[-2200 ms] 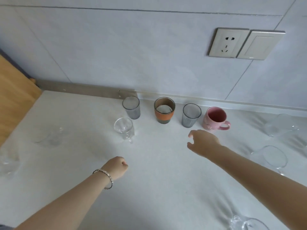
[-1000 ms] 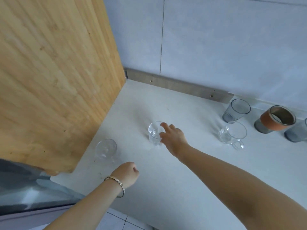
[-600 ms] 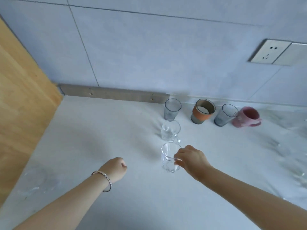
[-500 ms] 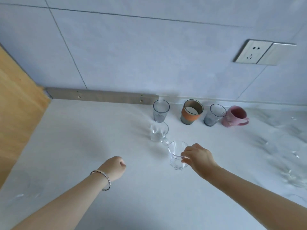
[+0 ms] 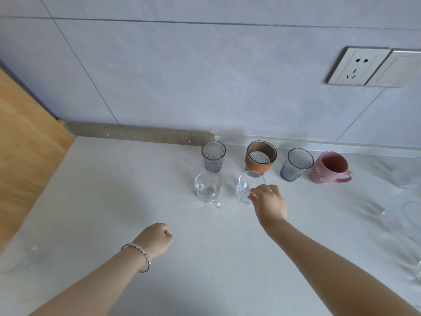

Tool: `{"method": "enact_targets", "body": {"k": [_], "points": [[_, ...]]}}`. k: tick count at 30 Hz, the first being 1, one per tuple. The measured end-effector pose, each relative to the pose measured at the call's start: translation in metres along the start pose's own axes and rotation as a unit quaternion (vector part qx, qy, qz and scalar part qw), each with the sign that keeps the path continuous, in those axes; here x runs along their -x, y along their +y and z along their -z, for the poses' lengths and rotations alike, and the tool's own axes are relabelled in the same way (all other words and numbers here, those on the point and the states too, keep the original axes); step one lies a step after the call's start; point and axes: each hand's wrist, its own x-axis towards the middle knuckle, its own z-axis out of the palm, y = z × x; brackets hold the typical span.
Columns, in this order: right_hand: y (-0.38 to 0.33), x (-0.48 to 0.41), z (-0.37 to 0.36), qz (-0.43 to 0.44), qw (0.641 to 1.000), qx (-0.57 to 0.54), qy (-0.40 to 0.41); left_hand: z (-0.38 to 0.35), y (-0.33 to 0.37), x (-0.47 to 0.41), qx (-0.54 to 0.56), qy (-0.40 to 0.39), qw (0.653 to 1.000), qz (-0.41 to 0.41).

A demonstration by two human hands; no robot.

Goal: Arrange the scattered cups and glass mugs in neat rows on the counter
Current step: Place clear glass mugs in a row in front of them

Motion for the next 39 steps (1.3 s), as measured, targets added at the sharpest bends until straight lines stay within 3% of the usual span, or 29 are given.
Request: {"method": "enact_targets", "body": {"k": [7, 11, 16, 21, 25, 33, 39], "points": [[0.002, 0.004, -0.014, 0.009, 0.997, 0.072, -0.012, 0.003, -0.015, 0.007, 0.009, 0.002, 1.000, 0.008], [-0.009, 0.012, 0.002, -0.006, 0.991, 0.119, -0.062, 0.006, -0.029, 0.010, 0.028, 0.000, 0.999, 0.016], [-0.047, 0.022, 0.031, 0.048, 0.984, 0.131, -0.109, 0.008, -0.059, 0.014, 0.062, 0.005, 0.997, 0.038], [-0.126, 0.035, 0.029, 0.140, 0.953, 0.114, -0.244, 0.010, -0.112, 0.032, 0.093, 0.013, 0.994, 0.062], [-0.218, 0.043, -0.004, 0.204, 0.927, 0.089, -0.302, 0.016, -0.179, 0.055, 0.120, 0.025, 0.988, 0.093], [-0.401, 0.064, -0.064, 0.276, 0.898, 0.072, -0.335, 0.027, -0.291, 0.081, 0.165, 0.046, 0.972, 0.159], [-0.467, 0.088, -0.110, 0.255, 0.897, 0.038, -0.358, 0.038, -0.331, 0.088, 0.193, 0.056, 0.964, 0.175]]}}
